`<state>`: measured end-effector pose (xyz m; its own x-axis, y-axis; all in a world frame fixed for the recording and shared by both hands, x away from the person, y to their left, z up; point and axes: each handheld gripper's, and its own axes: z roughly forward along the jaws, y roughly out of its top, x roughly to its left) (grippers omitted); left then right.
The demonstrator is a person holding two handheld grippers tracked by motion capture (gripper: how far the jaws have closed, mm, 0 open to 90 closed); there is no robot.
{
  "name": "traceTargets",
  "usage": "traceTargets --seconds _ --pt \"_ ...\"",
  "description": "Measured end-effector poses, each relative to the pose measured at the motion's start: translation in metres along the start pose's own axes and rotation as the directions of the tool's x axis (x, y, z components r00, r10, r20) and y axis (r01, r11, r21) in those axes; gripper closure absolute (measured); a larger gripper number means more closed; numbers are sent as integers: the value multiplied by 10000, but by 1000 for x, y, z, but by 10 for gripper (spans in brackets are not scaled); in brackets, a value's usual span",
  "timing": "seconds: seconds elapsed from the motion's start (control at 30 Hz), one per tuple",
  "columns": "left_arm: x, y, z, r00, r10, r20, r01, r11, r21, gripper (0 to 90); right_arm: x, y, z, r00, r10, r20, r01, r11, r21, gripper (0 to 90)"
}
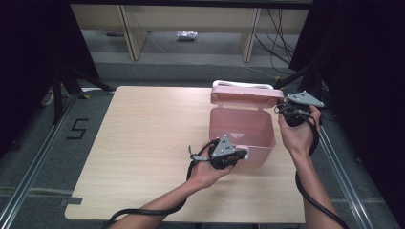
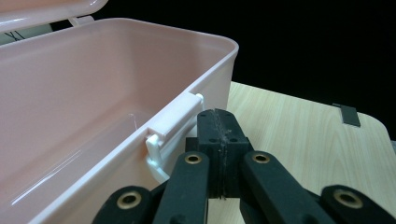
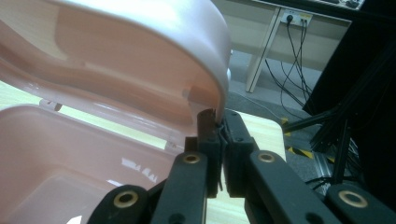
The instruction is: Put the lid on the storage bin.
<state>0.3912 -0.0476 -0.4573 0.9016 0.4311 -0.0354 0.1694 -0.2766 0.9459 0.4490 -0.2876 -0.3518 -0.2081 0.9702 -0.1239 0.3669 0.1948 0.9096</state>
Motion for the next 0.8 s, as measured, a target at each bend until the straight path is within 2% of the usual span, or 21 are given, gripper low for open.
traceTargets --seconds 0.03,0.1,0.13,0.17,0.3,0.37,0.4,0.57,0.63,0.7,0.8 --pt "0 0 -1 10000 11 6 -11 10000 0 898 0 0 0 10000 -68 30 68 10000 -21 884" --pt "-1 0 -2 10000 39 3 -39 10000 18 898 1 0 -1 9999 110 -5 -110 9999 88 884" --pt "-1 1 -3 10000 22 15 -22 10000 -41 898 1 -1 -1 10000 72 40 -72 10000 -36 884" --pt "0 1 -4 10000 43 1 -43 9999 -111 898 -1 -1 0 9998 -181 -21 181 9998 -79 884" --pt "1 5 -9 9999 -156 -67 154 9993 -328 899 1 -3 -2 10000 -42 38 42 10000 25 883" --pt "4 8 -13 9996 -249 -149 241 9985 -485 899 0 -4 -3 10000 -69 -27 69 10000 62 883" --pt "5 10 -15 9994 -278 -219 266 9983 -518 900 -1 -4 -2 9996 -283 34 283 9996 -82 883" --pt "13 17 -24 9982 -359 -477 327 9973 -664 900 2 -6 -4 10000 -71 61 71 10000 -32 883" --pt "17 19 -27 9975 -378 -600 334 9968 -732 900 1 -6 -4 9998 -205 56 205 9998 -63 883" --pt "20 21 -29 9966 -448 -685 393 9961 -795 900 2 -7 -5 10000 -27 12 27 10000 51 882" --pt "26 23 -33 9950 -535 -843 463 9953 -856 900 2 -9 -4 9997 -212 122 214 9997 -143 882"
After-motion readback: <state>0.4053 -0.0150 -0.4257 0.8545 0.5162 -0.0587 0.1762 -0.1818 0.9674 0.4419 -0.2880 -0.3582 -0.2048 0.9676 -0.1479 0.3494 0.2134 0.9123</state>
